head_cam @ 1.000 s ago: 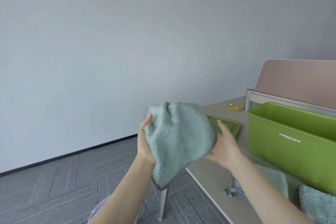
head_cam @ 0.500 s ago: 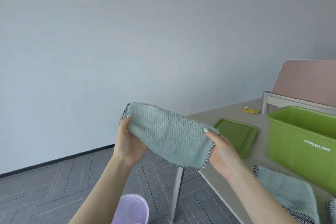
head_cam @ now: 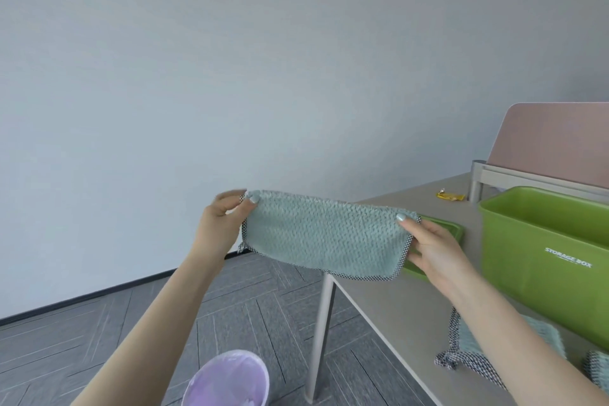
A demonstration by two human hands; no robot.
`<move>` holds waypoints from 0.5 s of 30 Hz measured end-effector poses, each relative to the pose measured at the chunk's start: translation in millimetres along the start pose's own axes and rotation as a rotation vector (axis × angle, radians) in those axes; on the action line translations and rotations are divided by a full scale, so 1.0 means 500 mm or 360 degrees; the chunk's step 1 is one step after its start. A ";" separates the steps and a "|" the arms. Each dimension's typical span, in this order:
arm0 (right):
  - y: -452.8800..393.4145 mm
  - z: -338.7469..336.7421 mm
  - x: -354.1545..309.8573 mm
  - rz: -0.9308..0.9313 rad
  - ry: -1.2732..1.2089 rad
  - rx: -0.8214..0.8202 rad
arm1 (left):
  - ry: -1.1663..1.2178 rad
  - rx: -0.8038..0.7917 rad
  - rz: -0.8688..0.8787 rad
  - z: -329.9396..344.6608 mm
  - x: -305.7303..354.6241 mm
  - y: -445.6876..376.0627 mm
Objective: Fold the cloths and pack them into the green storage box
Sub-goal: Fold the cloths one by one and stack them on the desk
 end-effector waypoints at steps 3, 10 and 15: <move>-0.006 -0.025 0.002 0.0009 0.0216 0.0188 | 0.0005 -0.0088 0.0130 0.024 0.036 -0.004; -0.010 0.038 -0.043 -0.0290 0.0800 -0.0200 | -0.0354 -0.0551 0.0175 0.141 0.108 -0.013; 0.018 0.118 -0.024 -0.0154 0.0673 -0.0864 | -0.0368 -0.1004 0.0083 0.197 0.133 -0.006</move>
Point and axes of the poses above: each hand's wrist, its own y-axis away from the middle knuckle, its own z-axis out of the palm, x = y × z, the point moved 5 cm from there along -y, towards the middle knuckle, and after that the axes turned 7 degrees about -x, right-handed, at the moved point
